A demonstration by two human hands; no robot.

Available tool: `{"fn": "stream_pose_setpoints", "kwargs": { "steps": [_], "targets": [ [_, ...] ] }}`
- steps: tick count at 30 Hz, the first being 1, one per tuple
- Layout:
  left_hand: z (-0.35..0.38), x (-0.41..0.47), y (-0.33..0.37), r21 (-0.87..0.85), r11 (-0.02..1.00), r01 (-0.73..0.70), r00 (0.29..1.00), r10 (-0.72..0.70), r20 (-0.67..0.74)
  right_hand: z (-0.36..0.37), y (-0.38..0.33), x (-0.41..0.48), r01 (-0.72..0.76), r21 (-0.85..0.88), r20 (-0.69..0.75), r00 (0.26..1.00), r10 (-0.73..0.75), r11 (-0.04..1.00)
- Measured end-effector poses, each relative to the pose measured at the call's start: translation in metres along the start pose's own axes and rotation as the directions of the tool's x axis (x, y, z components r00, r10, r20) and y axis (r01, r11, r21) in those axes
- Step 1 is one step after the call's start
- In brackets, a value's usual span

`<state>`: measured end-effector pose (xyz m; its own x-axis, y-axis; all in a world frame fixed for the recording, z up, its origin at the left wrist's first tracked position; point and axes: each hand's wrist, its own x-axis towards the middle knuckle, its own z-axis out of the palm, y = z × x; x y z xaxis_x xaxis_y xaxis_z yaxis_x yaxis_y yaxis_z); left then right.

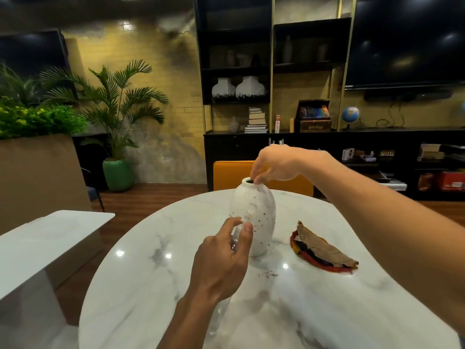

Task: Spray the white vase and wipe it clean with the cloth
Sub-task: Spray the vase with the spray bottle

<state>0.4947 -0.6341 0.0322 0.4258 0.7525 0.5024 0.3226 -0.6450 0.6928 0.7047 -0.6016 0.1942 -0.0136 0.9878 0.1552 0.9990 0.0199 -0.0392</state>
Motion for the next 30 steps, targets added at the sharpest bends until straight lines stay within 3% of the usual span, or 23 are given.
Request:
{"fn": "stream_pose_setpoints", "kwargs": {
  "steps": [5,10,19,25,30],
  "targets": [
    [-0.001,-0.001,0.000,0.008,1.000,-0.003,1.000,0.003,0.022,0.006,0.010,0.015,0.021,-0.163,0.091,0.996,-0.006,0.986],
    [0.000,-0.001,0.002,0.038,0.999,-0.009,0.999,0.008,0.036,0.011,0.016,0.022,0.057,-0.237,0.052,0.998,-0.045,0.970],
    [-0.007,0.001,0.001,0.089,0.996,0.001,1.000,-0.004,0.026,0.021,-0.003,0.029,0.019,-0.213,-0.049,0.998,-0.030,0.977],
    [-0.006,0.000,0.000,0.185,0.982,-0.037,0.998,0.028,0.051,0.012,-0.001,0.030,0.033,-0.279,0.031,0.999,-0.025,0.960],
    [-0.005,0.000,0.001,0.182,0.983,-0.035,0.999,0.027,0.047,0.017,-0.002,0.030,0.048,-0.248,-0.017,0.998,-0.054,0.968]
  ]
}}
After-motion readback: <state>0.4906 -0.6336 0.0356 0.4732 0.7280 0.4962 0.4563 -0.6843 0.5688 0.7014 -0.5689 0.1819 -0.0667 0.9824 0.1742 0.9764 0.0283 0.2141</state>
